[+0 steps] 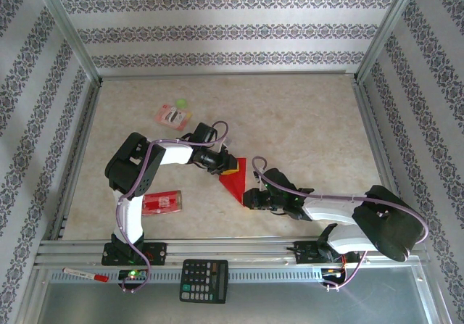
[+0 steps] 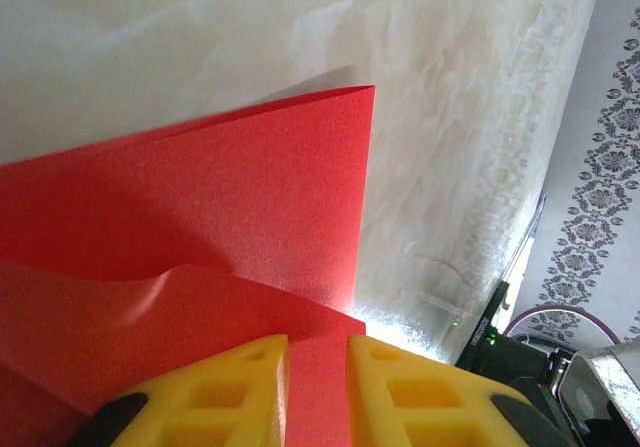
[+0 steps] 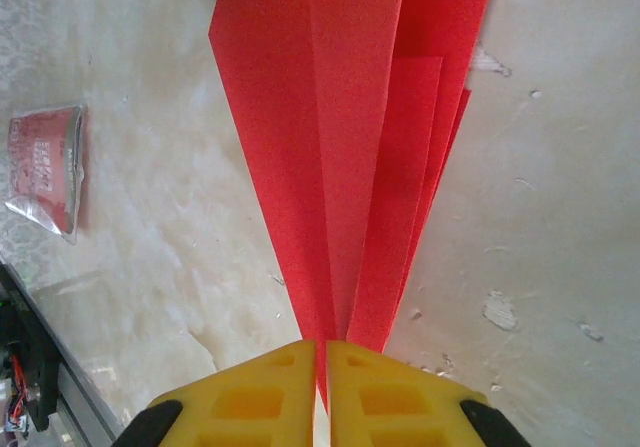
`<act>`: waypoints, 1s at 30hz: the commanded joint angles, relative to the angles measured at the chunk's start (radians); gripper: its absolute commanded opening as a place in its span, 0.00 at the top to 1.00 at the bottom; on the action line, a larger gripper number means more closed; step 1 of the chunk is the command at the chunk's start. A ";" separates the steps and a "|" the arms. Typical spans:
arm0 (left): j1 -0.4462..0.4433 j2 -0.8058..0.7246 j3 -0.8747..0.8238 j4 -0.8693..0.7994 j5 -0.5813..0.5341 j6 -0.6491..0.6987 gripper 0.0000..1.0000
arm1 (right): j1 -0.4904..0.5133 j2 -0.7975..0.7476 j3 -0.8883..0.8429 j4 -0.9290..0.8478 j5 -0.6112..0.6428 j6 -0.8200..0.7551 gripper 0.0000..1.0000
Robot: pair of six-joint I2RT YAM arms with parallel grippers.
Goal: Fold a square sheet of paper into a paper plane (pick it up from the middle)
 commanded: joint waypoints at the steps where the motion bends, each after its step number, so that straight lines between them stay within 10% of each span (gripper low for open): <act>1: 0.000 0.061 -0.017 -0.071 -0.091 0.014 0.77 | 0.014 -0.001 0.042 -0.023 -0.009 -0.027 0.89; 30: 0.001 0.065 -0.015 -0.072 -0.090 0.015 0.77 | 0.022 0.084 0.032 -0.031 -0.002 -0.037 0.89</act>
